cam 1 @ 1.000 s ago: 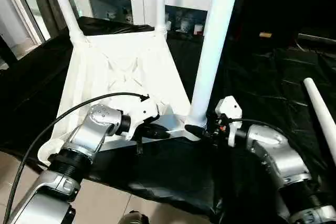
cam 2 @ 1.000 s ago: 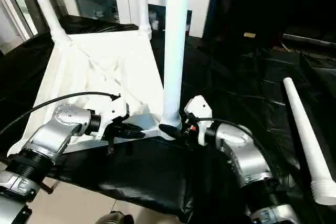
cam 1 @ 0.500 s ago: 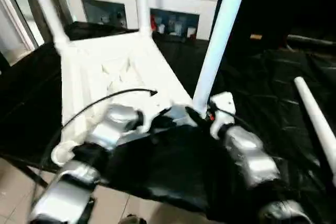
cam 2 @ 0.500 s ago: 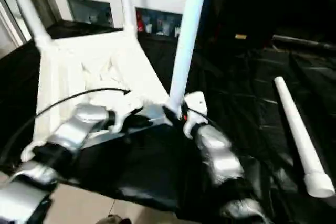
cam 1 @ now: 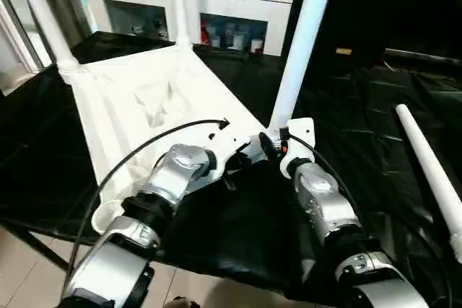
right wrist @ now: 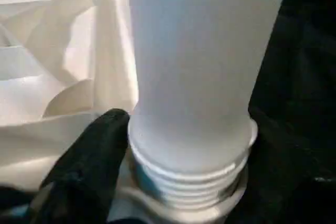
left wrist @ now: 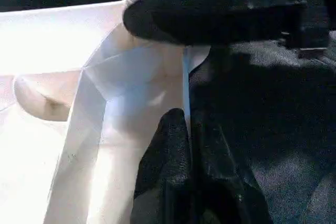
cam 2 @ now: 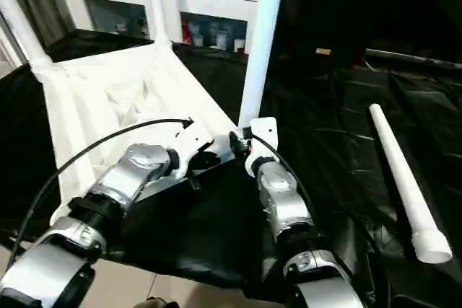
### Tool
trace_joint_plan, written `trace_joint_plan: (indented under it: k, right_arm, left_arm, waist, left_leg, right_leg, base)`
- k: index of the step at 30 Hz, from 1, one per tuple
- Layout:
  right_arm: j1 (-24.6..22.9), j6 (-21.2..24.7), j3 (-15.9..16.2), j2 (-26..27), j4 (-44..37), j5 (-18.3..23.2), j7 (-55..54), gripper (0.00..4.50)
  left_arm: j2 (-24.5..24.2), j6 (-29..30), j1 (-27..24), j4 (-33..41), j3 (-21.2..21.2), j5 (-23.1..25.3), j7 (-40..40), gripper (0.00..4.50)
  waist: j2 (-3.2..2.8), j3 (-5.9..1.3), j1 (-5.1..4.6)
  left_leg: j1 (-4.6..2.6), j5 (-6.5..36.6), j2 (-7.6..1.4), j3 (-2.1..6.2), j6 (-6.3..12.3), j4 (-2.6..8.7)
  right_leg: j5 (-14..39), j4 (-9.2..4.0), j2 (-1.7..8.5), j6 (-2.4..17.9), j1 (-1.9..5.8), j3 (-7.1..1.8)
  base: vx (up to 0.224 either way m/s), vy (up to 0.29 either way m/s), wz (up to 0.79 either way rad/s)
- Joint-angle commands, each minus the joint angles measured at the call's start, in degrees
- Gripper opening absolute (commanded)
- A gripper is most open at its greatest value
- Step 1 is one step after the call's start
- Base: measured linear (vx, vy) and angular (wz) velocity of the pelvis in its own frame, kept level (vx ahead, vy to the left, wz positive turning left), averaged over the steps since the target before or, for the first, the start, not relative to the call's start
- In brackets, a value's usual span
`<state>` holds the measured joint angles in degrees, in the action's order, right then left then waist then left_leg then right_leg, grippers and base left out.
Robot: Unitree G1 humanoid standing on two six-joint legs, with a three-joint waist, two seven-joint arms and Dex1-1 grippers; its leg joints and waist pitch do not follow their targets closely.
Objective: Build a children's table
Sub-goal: Rotate leg to tighten
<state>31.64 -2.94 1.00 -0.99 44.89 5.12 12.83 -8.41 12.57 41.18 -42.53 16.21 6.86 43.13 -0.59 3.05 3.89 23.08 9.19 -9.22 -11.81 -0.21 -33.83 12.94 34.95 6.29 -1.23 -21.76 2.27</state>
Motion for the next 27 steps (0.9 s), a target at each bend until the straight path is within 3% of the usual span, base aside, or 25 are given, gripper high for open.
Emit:
trace_joint_plan:
  k: [1,5,8,10,15,19,27]
  right_arm:
    - [0.1,0.6,1.3,-0.9,-1.4,0.7,4.1,3.89]
    - [-1.1,2.8,2.8,-5.1,-7.4,1.9,12.5,3.89]
    - [-3.5,5.1,3.7,-9.5,-13.0,3.7,20.6,3.89]
    - [-5.1,6.7,4.8,-12.6,-16.4,4.4,25.9,3.89]
    - [-7.1,10.8,6.6,-17.4,-21.8,6.6,35.0,3.89]
    - [-6.7,10.9,7.3,-19.3,-21.9,6.4,38.5,3.89]
    - [-7.3,13.8,9.7,-21.1,-24.9,6.4,43.1,3.89]
  left_arm:
    - [-0.4,-2.7,-0.2,-0.6,0.4,-0.2,1.5,0.0]
    - [-2.6,-3.8,-1.0,0.0,0.4,-0.7,4.2,0.0]
    - [-4.5,-6.0,-1.7,0.6,0.2,-1.6,8.1,0.0]
    - [-6.0,-8.2,-2.2,1.2,0.4,-2.2,11.3,0.0]
    - [-9.5,-10.6,-3.8,4.0,2.3,-2.8,19.2,0.0]
    - [-10.9,-10.1,-5.2,7.4,2.9,-4.8,24.3,0.0]
    - [-12.1,-10.9,-6.2,9.1,3.9,-4.7,27.3,0.0]
  waist:
    - [0.33,-3.28,-0.22]
    - [0.62,-3.52,-0.08]
    - [0.83,-3.46,0.2]
    - [0.9,-3.54,0.45]
    - [0.66,-3.83,1.02]
    - [0.22,-3.83,1.46]
    - [0.33,-3.68,1.98]
  left_leg:
    - [-2.35,26.4,-3.82,2.56,-3.51,5.54]
    - [-1.81,21.1,-3.91,2.29,-1.46,5.34]
    - [-1.91,20.5,-4.01,2.12,-0.62,5.12]
    - [-1.64,18.6,-3.96,2.13,0.39,5.06]
    - [-1.66,14.1,-4.18,1.84,2.17,4.82]
    - [-2.04,14.0,-4.28,1.56,1.33,4.78]
    - [-2.24,16.7,-4.35,1.53,-0.2,5.01]
  right_leg:
    - [16.7,-5.37,3.15,9.9,0.16,-1.87]
    - [13.4,-4.97,3.05,10.4,0.68,-1.87]
    - [16.2,-5.36,3.28,10.3,0.61,-1.91]
    - [14.3,-5.22,3.1,10.3,1.04,-1.86]
    - [6.3,-4.08,2.76,13.5,1.06,-1.67]
    - [4.3,-3.72,2.68,15.3,0.86,-1.61]
    - [7.2,-3.9,2.86,14.0,0.81,-1.81]
  base:
    - [0.0,0.0,0.0]
    - [0.0,0.0,0.0]
    - [0.0,0.0,0.0]
    - [0.0,0.0,0.0]
    - [0.0,0.0,0.0]
    - [0.0,0.0,0.0]
    - [0.0,0.0,0.0]
